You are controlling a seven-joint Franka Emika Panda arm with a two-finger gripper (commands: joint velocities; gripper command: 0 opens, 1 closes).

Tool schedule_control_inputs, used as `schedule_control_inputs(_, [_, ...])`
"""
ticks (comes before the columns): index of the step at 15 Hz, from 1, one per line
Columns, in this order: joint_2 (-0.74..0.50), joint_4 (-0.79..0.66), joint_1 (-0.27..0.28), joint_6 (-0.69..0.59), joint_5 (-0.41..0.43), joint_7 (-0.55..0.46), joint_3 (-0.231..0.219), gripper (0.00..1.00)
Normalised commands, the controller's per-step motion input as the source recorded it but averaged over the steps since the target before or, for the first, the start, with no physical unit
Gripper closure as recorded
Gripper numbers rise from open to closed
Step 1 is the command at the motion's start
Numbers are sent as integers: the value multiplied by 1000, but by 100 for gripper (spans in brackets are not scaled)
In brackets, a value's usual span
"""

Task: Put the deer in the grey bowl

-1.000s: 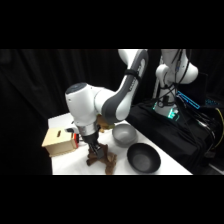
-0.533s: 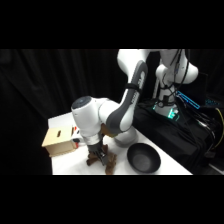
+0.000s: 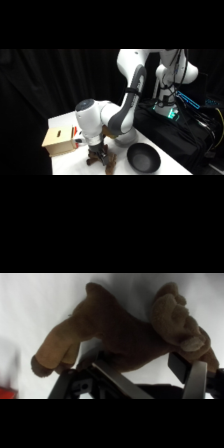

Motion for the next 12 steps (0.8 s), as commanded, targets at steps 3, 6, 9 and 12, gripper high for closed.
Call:
schedule_control_inputs(3, [-62,-150,-66,188,39,-37,34,0])
schedule_control_inputs(6, [-81,-138,-44,145,23,-31,28,29])
schedule_control_inputs(9, [-97,-121,-32,111,13,-24,23,48])
schedule_control_inputs(12, [-106,-99,-29,60,12,-16,19,71])
